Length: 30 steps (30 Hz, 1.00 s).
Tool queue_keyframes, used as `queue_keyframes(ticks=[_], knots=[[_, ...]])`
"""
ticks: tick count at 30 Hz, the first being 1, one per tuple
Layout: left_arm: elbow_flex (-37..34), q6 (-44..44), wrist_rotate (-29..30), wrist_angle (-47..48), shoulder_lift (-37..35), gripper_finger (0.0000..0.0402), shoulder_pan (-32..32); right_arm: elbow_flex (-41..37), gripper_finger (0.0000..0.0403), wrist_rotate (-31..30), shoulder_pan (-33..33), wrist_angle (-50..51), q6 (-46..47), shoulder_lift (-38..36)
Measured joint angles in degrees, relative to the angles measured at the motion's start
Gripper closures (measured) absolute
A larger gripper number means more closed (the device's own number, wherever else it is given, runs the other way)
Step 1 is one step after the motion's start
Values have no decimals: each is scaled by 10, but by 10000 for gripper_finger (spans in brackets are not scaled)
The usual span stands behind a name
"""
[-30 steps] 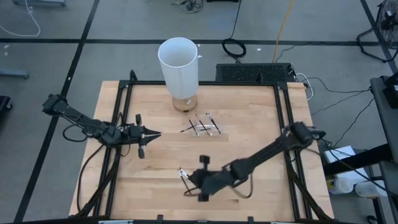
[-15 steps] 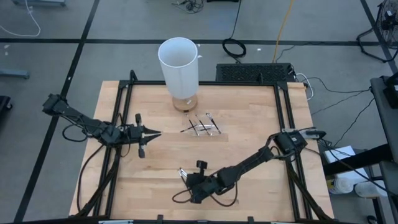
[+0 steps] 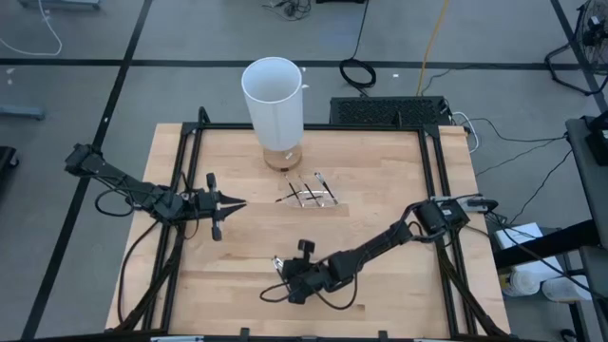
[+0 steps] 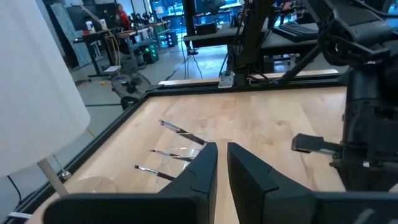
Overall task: Pick & Place Makeup Supplies
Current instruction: Put the makeup brush into the transparent organizer
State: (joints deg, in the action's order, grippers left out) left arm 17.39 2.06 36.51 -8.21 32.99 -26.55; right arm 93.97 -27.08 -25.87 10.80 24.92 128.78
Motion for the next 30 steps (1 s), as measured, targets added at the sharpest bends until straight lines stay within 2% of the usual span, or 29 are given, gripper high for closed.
queue_keyframes(ticks=[12,23,30], knots=[[0,-22,-1,0,0,355,0,-1,403,1,0,-11,-14,0],[0,-24,-2,1,0,355,0,-48,403,17,3,-48,10,0],[0,-23,-2,1,0,355,0,-54,403,4,4,-48,14,0]])
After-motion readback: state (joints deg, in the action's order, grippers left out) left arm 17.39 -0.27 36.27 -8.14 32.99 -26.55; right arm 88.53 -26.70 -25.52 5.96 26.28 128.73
